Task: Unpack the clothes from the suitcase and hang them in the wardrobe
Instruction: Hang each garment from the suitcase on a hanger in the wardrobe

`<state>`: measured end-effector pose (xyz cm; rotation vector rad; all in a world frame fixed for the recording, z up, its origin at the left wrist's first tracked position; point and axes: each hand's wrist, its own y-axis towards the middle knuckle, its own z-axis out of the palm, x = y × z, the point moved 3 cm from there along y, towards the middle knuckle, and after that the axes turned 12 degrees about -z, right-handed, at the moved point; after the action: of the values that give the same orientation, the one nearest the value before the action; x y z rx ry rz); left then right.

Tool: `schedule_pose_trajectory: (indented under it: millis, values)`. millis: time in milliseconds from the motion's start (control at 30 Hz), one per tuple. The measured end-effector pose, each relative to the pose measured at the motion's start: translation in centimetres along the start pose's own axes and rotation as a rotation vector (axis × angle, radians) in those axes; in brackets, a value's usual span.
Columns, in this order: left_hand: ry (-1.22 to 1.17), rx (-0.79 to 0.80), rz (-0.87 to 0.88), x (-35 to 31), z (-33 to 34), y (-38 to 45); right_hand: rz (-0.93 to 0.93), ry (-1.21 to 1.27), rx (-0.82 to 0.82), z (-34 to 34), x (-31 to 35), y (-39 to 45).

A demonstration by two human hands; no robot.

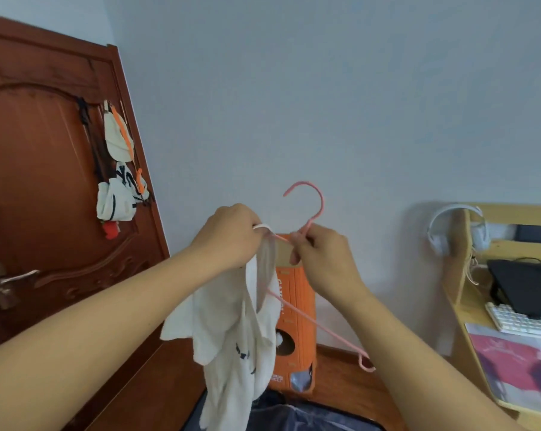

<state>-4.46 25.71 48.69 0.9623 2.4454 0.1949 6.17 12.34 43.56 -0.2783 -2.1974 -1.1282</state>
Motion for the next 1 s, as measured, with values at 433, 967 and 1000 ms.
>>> schedule_pose_trajectory:
  millis: [433,967,1000]
  values:
    - [0.342,-0.164,0.557,-2.6,-3.4,-1.6,-0.038,0.383,-0.094,-5.9,2.3,1.0]
    - [-0.372,-0.358,-0.051,8.0,-0.5,-4.7,0.121,0.506,-0.193,-8.5,-4.7,-0.6]
    - [-0.352,-0.367,-0.017,8.2,-1.9,-4.5,0.097,0.477,-0.149,-8.4,-5.1,-0.8]
